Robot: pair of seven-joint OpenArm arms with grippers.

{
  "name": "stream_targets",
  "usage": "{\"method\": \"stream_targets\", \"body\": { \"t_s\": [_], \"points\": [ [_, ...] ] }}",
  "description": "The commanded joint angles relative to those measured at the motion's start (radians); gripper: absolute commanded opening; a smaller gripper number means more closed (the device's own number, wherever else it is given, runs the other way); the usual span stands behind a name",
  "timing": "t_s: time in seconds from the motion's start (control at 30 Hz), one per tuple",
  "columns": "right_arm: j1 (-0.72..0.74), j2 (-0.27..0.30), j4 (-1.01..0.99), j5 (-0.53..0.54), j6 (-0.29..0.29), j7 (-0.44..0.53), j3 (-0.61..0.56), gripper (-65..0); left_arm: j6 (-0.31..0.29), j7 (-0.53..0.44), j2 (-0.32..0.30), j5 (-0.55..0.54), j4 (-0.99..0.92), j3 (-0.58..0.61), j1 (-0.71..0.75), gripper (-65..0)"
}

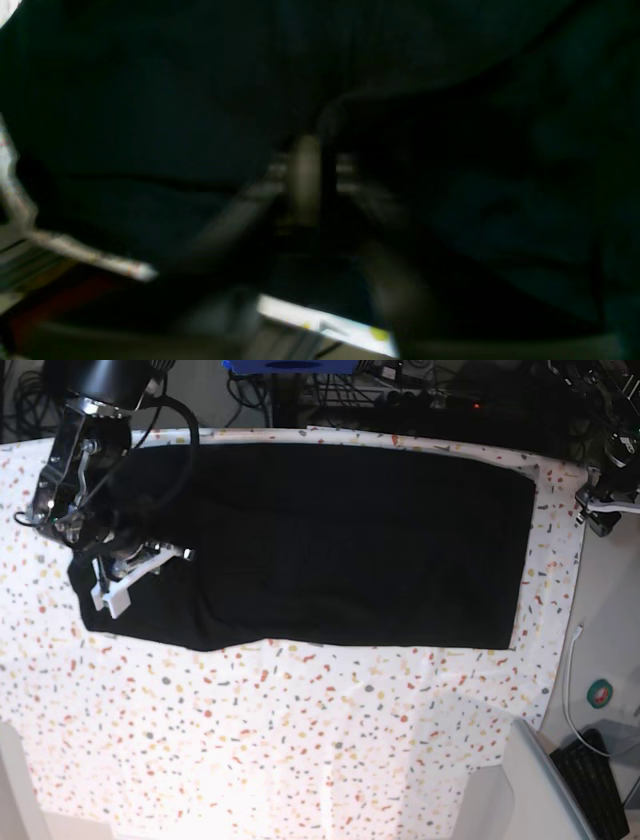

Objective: Layout the t-shirt on the table in an organized manner, then fold the t-shirt properly
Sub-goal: 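Smooth the shirt's hem corner flat with the right gripper, then grasp the shirt's hem corners with both grippers and lift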

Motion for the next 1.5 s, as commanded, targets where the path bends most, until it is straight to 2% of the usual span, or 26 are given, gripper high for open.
{"method": "stream_targets", "body": {
  "t_s": [0.0, 0.07, 0.13, 0.27, 0.33, 0.47, 0.6, 0.87, 1.0, 1.1, 1.23, 1.27, 1.4, 1.47],
  "points": [
    [0.007, 0.004, 0.058, 0.042, 0.004, 0.013, -0.003, -44.6, -0.002, -0.023, -0.015, -0.005, 0.014, -0.009, 0.000, -29.8],
    [0.006, 0.005, 0.123, 0.051, 0.003, 0.032, 0.016, -37.2, -0.002, -0.023, -0.015, -0.005, 0.014, -0.009, 0.000, -29.8],
    [0.041, 0.010, 0.133, 0.049, -0.012, 0.049, 0.073, -35.4, -0.002, -0.023, -0.015, -0.005, 0.014, -0.009, 0.000, -29.8],
    [0.184, 0.082, -0.048, 0.049, -0.192, 0.090, 0.134, -34.2, -0.002, -0.024, -0.015, -0.005, 0.014, -0.011, 0.004, -29.8],
    [0.238, 0.126, -0.169, 0.051, -0.235, 0.125, 0.132, -34.2, -0.002, -0.024, -0.015, -0.005, 0.014, -0.011, 0.004, -29.8],
    [0.302, 0.182, -0.336, 0.051, -0.243, 0.185, 0.132, -34.5, -0.002, -0.024, -0.015, -0.005, 0.014, -0.011, 0.004, -29.8],
    [0.319, 0.211, -0.430, 0.051, -0.244, 0.248, 0.131, -34.8, -0.002, -0.024, -0.015, -0.005, 0.014, -0.011, 0.004, -29.8],
    [0.331, 0.209, -0.471, 0.051, -0.244, 0.300, 0.131, -35.0, -0.002, -0.024, -0.015, -0.005, 0.014, -0.011, 0.001, -29.8],
    [0.371, 0.214, -0.553, 0.051, -0.243, 0.306, 0.131, -35.3, -0.002, -0.024, -0.015, -0.005, 0.014, -0.009, 0.001, -29.8],
    [0.382, 0.214, -0.571, 0.051, -0.238, 0.306, 0.131, -42.0, -0.002, -0.024, -0.015, -0.005, 0.014, -0.009, 0.001, -29.8],
    [0.382, 0.211, -0.571, 0.054, -0.235, 0.311, 0.131, -61.8, -0.002, -0.024, -0.015, -0.005, 0.014, -0.003, -0.002, -29.8],
    [0.382, 0.209, -0.571, 0.054, -0.235, 0.317, 0.132, -65.0, -0.002, -0.024, -0.015, -0.005, 0.014, -0.001, -0.004, -29.8],
    [0.382, 0.209, -0.569, 0.054, -0.235, 0.312, 0.135, -65.0, -0.002, -0.018, -0.015, -0.005, -0.008, 0.005, -0.063, -29.8],
    [0.382, 0.208, -0.569, 0.054, -0.235, 0.312, 0.134, -65.0, -0.002, -0.018, -0.032, -0.005, -0.029, 0.048, -0.096, -29.6]
  ]
}}
